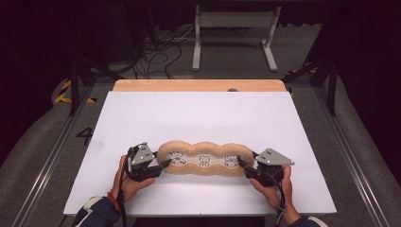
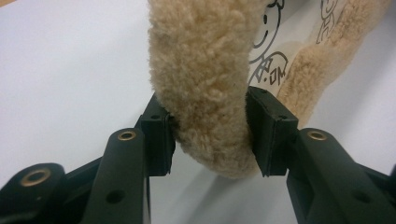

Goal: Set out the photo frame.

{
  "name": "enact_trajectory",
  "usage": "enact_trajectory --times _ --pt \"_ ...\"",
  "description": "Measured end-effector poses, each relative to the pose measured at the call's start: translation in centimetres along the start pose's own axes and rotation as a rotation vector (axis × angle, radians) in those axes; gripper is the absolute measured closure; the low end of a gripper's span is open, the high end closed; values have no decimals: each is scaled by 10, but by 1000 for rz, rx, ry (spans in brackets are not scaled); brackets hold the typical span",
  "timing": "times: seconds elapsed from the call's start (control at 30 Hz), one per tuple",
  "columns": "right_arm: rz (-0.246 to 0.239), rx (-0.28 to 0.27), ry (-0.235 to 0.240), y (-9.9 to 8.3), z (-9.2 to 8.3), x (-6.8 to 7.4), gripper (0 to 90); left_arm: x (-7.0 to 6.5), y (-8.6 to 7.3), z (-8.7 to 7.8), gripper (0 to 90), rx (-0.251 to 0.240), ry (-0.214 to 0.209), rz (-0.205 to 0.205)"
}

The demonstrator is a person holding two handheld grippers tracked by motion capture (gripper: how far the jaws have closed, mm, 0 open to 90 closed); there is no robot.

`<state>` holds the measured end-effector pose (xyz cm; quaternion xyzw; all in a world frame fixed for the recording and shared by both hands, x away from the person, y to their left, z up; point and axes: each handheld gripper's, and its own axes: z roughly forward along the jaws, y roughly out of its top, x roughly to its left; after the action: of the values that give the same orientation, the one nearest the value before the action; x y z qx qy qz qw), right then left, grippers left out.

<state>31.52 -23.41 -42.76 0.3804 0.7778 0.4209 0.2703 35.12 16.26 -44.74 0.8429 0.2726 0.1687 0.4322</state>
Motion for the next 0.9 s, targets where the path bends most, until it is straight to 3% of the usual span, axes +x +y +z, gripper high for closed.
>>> enact_trajectory --times 0.1,0.3,0.37,0.47,0.57,0.63,0.9 --pt "3 1 4 -1 0 -1 478 -1 0 -1 506 4 -3 18" --pt "-10 30 16 -1 1 -1 308 -6 0 -1 284 39 -24 82" --pt "-11 33 18 -1 1 -2 291 -7 1 -1 261 38 -29 82" --pt "-14 38 23 -2 0 -2 219 -7 0 -2 137 34 -15 64" --pt "-13 35 26 -2 -1 -3 154 -5 -2 -4 96 27 -33 43" --pt "-32 41 29 -2 -2 -4 119 -4 -2 -5 74 25 -30 52" --pt "-43 35 19 -2 -7 -6 107 -5 0 -11 39 5 -20 72"
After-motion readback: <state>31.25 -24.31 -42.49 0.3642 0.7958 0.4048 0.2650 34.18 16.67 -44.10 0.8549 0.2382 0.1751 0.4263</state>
